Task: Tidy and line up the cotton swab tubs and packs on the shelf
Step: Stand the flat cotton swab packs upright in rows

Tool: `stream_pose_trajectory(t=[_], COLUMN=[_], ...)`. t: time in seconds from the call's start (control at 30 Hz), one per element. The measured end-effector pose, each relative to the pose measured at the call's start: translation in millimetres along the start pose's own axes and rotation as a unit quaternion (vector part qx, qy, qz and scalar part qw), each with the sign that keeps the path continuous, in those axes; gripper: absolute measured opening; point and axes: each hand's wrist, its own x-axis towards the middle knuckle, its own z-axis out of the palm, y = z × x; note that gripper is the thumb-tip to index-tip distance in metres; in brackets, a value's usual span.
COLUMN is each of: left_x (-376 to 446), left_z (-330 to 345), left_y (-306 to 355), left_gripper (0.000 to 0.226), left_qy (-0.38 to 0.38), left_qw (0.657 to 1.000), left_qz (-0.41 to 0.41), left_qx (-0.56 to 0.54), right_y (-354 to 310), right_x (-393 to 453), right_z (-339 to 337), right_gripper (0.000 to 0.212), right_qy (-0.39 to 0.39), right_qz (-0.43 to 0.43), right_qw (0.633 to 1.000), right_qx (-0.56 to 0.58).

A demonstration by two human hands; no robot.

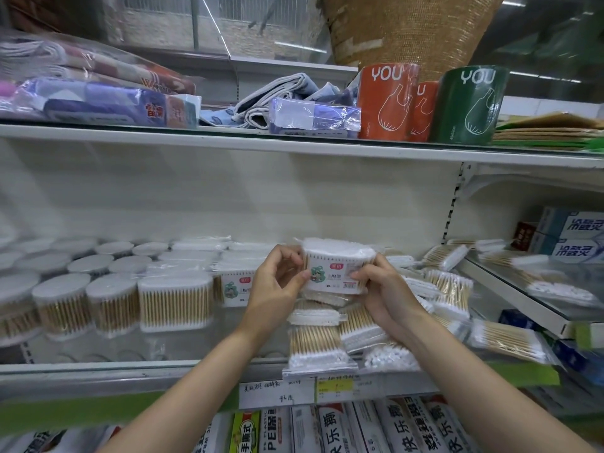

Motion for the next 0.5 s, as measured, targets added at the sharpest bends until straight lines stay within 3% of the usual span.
stream_pose_trajectory(t=[0.1, 0.27, 0.5], left_x=[0.5, 1.0, 1.8], left_z=[-0.6, -2.7, -3.4], left_y=[0.1, 1.0, -3.9], left_gripper=[0.012, 0.033, 0.023], left_qy=[0.007, 0.030, 0.033], left_qw=[1.000, 0.999, 0.999], left_qz=[-0.006, -0.014, 0.006], left_qx=[-0.002, 0.006, 0.023], right_y=[1.1, 1.2, -1.8], right_x=[1.4, 2.1, -1.9], right_z=[-0.5, 2.2, 4.0], right_gripper=[0.038, 0.049, 0.027], right_qy=[0.002, 0.024, 0.018], right_qz=[0.008, 0.060, 0.028], right_qw=[1.000, 0.998, 0.999], right_qx=[-0.007, -0.012, -0.027])
